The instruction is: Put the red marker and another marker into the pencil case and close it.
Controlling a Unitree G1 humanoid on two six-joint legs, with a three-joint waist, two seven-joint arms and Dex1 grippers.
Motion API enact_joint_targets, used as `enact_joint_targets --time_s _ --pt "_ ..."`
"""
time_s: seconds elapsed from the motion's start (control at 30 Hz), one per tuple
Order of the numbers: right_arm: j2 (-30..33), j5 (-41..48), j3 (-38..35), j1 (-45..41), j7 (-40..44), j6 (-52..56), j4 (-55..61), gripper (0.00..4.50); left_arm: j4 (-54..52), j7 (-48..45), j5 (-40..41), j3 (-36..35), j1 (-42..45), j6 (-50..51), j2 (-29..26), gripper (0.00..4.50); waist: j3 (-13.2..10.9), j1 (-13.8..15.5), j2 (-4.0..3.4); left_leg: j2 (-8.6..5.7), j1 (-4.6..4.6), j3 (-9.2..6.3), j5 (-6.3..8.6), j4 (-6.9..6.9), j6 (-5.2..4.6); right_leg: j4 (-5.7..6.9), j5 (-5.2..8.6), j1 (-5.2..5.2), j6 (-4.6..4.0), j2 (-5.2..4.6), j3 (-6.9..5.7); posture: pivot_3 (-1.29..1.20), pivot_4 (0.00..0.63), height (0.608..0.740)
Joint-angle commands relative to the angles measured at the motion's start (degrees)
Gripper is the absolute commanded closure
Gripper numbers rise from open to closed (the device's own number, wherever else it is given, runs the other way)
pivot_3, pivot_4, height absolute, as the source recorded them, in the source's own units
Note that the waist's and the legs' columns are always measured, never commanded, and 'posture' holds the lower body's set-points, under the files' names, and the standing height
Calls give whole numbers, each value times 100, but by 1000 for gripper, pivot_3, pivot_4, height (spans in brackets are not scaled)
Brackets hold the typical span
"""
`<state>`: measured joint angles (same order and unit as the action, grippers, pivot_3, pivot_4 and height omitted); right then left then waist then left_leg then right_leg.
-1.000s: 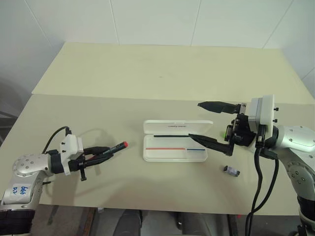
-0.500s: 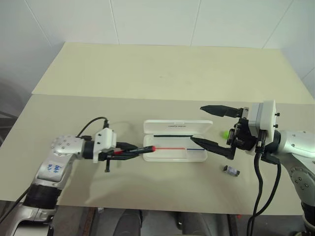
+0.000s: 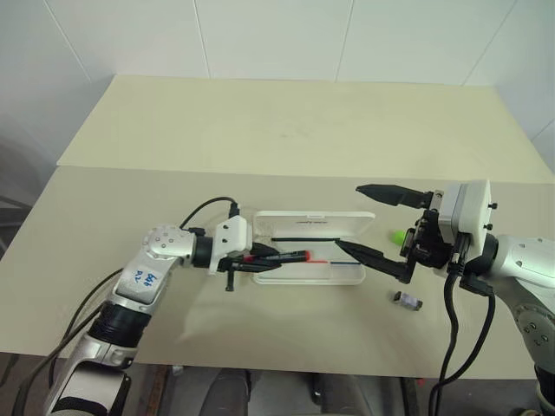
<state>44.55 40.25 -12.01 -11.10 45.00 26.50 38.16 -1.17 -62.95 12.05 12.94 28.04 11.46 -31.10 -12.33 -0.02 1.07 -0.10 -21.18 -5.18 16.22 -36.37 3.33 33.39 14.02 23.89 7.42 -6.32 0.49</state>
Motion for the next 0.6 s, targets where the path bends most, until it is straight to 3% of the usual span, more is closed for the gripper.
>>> enact_joint_targets --time_s 0.03,0.6 --pt "18 111 -150 -54 -87 -13 219 0 -245 164 -97 74 201 92 108 3872 0 3 0 0 -1 0 0 -2 0 0 0 0 0 0 0 0 150 740" --pt "-79 131 15 -242 -201 -12 164 0 -162 705 -786 469 642 -30 547 3872 0 12 1 -1 -1 -2 0 -6 0 -3 -20 -5 38 1 0 0 150 740"
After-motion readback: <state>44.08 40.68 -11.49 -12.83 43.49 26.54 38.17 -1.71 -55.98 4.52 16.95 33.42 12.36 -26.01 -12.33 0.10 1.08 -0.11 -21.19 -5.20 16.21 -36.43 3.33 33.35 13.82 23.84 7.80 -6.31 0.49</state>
